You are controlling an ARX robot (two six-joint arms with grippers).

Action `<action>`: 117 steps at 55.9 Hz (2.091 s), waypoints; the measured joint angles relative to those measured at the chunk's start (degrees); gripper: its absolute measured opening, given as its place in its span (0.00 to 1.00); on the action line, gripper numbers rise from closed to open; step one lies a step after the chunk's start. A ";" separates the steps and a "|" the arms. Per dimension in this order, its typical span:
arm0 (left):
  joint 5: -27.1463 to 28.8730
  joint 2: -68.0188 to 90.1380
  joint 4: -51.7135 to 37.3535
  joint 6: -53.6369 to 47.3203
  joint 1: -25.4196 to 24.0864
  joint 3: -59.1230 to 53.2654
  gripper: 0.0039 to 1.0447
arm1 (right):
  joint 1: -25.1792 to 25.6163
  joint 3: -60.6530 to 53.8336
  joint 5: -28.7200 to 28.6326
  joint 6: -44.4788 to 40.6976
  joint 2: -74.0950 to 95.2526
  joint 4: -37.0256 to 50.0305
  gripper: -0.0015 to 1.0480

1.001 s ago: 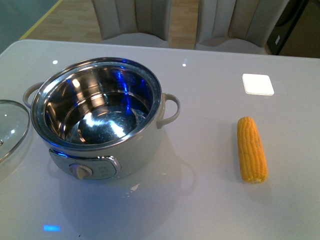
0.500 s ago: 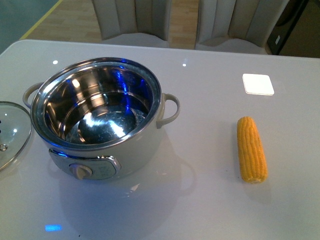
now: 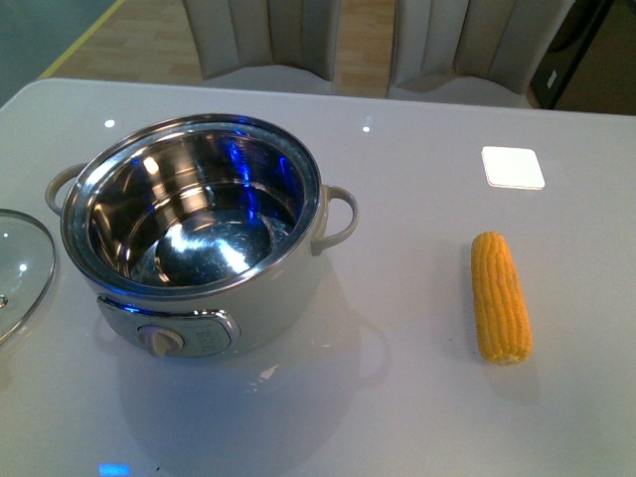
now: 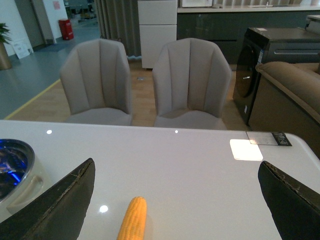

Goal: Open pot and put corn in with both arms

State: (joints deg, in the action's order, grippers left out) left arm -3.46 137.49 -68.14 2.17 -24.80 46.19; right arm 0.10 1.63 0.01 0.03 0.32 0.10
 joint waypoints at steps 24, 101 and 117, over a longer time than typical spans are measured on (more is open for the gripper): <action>-7.58 -31.08 3.48 1.07 -1.92 -16.50 0.93 | 0.00 0.00 0.00 0.00 0.00 0.00 0.91; -5.46 -128.72 65.66 -1.53 15.56 -41.09 0.18 | 0.00 0.00 0.00 0.00 -0.02 0.00 0.91; 3.48 -134.79 68.43 -1.70 24.59 -43.34 0.03 | 0.00 0.00 0.02 0.00 -0.04 -0.02 0.91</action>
State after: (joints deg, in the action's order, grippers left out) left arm 0.01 2.70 0.30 0.47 -0.21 2.85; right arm 0.10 1.63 0.03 0.03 0.27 0.08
